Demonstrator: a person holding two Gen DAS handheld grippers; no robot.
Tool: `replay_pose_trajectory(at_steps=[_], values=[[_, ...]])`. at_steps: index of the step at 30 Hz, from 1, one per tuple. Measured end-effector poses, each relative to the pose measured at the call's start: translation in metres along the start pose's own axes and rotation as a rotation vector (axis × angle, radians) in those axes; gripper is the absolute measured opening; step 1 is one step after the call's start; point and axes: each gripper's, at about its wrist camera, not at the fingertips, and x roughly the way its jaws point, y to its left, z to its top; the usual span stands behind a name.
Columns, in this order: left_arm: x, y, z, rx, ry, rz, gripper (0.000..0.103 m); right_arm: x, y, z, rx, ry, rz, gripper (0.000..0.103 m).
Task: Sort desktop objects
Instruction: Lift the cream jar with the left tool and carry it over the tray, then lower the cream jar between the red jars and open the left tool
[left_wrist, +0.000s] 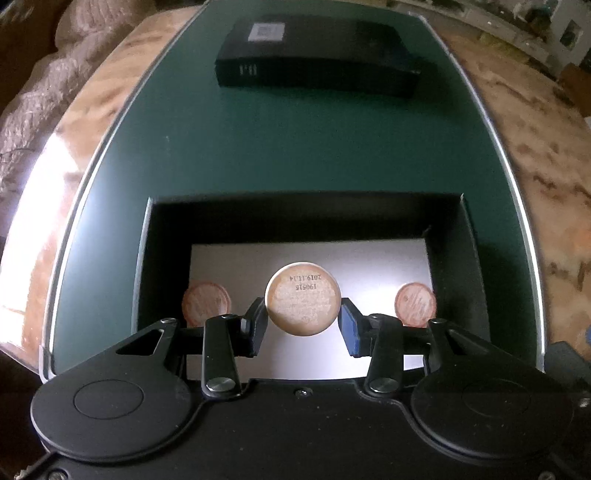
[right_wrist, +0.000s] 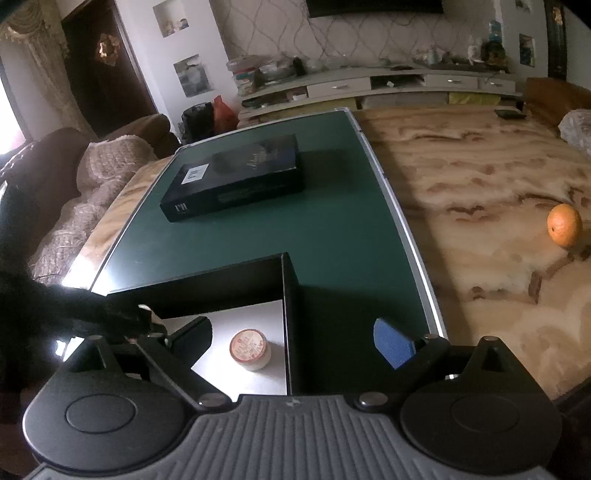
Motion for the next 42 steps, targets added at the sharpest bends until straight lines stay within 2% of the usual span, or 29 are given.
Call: replay_pose_trajectory(at_steps=[13,42], values=[[0.023,-0.001,-0.008,-0.006,0.033,0.008,0.041,-0.010,0.000,-0.005,0.003,-0.013,-0.009,0.097],[0.047,-0.007,-0.016,-0.008,0.089,0.023,0.041,-0.013,0.001,-0.008,0.001,-0.009,-0.011,0.097]])
